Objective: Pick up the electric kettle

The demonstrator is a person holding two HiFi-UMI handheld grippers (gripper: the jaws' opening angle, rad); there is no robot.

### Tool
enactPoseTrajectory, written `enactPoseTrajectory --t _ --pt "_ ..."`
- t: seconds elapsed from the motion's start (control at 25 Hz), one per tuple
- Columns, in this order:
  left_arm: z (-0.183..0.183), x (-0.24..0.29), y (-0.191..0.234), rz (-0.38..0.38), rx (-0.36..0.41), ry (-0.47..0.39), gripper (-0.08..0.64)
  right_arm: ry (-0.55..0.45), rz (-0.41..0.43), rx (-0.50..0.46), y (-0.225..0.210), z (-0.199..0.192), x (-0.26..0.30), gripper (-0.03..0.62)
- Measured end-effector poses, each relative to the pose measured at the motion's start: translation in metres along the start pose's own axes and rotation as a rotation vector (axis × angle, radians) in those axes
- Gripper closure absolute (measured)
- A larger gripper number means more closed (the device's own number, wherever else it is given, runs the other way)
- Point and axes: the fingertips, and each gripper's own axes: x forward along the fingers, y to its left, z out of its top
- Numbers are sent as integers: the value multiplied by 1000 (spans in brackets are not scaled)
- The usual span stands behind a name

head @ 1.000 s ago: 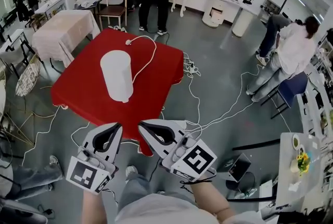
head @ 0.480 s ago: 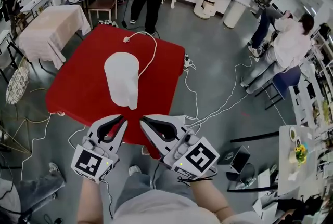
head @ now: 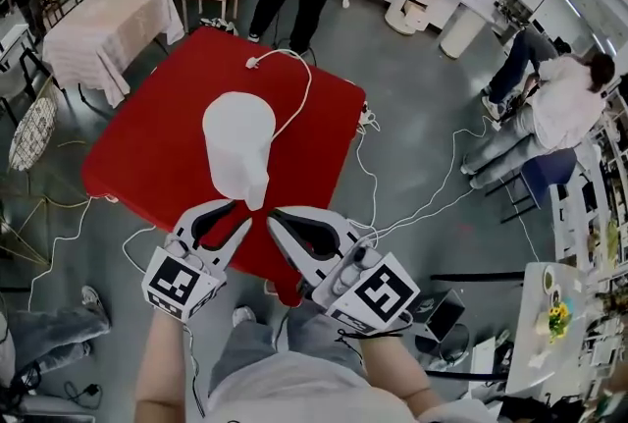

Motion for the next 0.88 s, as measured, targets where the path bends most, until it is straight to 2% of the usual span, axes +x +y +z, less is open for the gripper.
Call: enactPoseTrajectory --t 0.4,0.6,0.76,0.88 --pt "-30 44 22 85 14 64 443 47 97 14 -46 -11 3 584" --pt "-33 58 20 67 29 57 442 64 101 35 -60 -20 1 584" --pt "-33 64 24 52 -4 32 439 84 107 44 -61 -27 2 584" --pt "-37 71 24 37 0 24 439 100 103 49 -63 -35 0 584"
